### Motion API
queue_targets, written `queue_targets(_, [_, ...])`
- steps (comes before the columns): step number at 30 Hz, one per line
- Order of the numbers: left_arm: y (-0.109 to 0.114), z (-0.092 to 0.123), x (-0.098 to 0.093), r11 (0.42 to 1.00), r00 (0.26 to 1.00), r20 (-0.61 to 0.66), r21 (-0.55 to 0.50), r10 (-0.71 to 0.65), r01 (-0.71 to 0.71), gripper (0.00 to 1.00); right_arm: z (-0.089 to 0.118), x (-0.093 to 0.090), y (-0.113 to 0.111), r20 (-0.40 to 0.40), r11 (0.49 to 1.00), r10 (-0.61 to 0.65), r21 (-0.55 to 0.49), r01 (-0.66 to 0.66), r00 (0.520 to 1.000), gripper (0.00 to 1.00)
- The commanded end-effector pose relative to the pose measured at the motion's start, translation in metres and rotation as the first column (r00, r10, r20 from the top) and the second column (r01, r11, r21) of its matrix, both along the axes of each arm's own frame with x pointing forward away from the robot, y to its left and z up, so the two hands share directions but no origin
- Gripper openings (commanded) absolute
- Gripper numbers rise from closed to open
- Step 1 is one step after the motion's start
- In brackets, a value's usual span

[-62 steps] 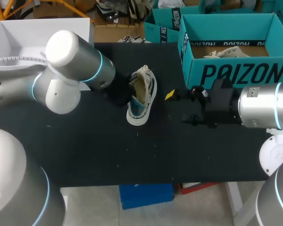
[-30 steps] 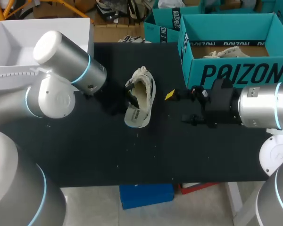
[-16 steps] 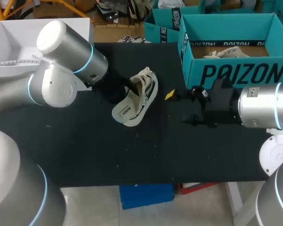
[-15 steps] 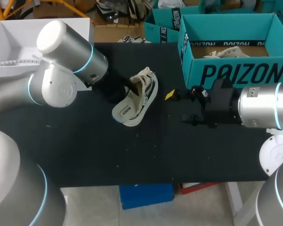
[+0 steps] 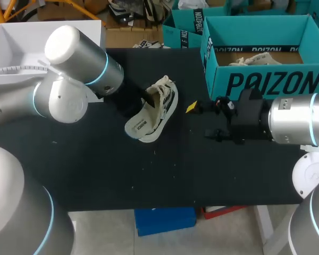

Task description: Take the shoe out of the shoebox, open the shoe tongue, remove and reinsert the insole, then place the shoe into the shoebox

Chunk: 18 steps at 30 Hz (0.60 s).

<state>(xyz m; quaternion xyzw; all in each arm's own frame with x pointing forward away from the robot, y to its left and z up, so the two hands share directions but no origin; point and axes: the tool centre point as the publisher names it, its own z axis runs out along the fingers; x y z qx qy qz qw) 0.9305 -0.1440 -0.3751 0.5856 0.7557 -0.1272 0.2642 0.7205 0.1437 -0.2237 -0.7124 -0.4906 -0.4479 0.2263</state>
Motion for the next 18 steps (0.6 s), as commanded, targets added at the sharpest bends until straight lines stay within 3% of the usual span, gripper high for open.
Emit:
queue_targets(1, [-0.001,0.003,0.001,1.000,1.000,0.012,0.003,0.004,-0.004,0.30,0.000,0.000,0.000,-0.001,1.000,0.000,-0.001,0.000,1.000,1.00])
queue_targets(2, [-0.001,0.004,0.002,1.000,1.000,0.015,0.002,0.003,-0.003,0.18,0.000,0.000,0.000,-0.001,1.000,0.000,-0.001,0.000,1.000,1.00])
queue_targets(3, [0.000,0.005,0.001,1.000,1.000,0.016,0.001,0.003,-0.003,0.00,0.000,0.000,0.000,-0.001,1.000,0.000,-0.001,0.000,1.000,1.00])
queue_targets(13, [0.000,-0.002,-0.014,1.000,1.000,0.004,0.008,-0.024,0.024,0.00,0.000,0.000,0.000,-0.001,1.000,0.000,-0.001,0.000,1.000,1.00])
queue_targets(18, [0.002,0.006,-0.027,0.999,0.999,-0.003,-0.021,-0.034,0.033,0.00,0.000,0.000,0.000,-0.001,1.000,0.000,-0.001,0.000,1.000,1.00])
